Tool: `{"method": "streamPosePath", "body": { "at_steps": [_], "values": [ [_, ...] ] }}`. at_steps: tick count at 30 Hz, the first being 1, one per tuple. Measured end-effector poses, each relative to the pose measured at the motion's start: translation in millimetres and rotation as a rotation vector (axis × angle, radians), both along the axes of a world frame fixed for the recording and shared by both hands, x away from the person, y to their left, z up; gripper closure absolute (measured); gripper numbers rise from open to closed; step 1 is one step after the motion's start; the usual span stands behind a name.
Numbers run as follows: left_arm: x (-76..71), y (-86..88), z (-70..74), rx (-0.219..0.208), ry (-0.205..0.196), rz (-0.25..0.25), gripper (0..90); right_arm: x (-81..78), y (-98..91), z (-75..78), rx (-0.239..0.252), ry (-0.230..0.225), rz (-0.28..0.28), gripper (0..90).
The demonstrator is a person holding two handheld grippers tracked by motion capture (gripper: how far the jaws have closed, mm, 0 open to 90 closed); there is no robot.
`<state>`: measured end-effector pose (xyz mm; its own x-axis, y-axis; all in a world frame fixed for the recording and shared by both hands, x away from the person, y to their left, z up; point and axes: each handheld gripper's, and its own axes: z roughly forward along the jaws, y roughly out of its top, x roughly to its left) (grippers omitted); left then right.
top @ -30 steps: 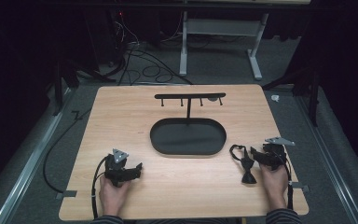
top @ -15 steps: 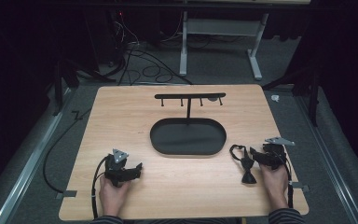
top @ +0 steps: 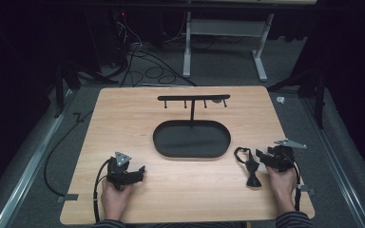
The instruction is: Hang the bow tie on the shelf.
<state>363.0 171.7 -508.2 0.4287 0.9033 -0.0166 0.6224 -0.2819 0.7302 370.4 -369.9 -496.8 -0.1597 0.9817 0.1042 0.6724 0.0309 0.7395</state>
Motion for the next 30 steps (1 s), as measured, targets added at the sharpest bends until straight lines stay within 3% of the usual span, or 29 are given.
{"method": "streamPosePath", "body": {
  "at_steps": [8, 16, 30],
  "values": [
    [-0.4, -0.3, 0.0, 0.001, -0.001, 0.0, 17.4, -12.1, 1.1, 12.6, 0.035, -0.033, 0.036, 49.5],
    [-0.4, -0.3, -0.1, 0.0, -0.001, 0.0, 17.4, -22.4, 4.3, 20.4, 0.04, -0.061, 0.077, 53.5],
    [-0.5, -0.4, -0.1, 0.0, -0.002, 0.001, 17.5, -26.4, 21.0, 22.1, 0.051, -0.047, 0.152, 55.6]
  ]
}}
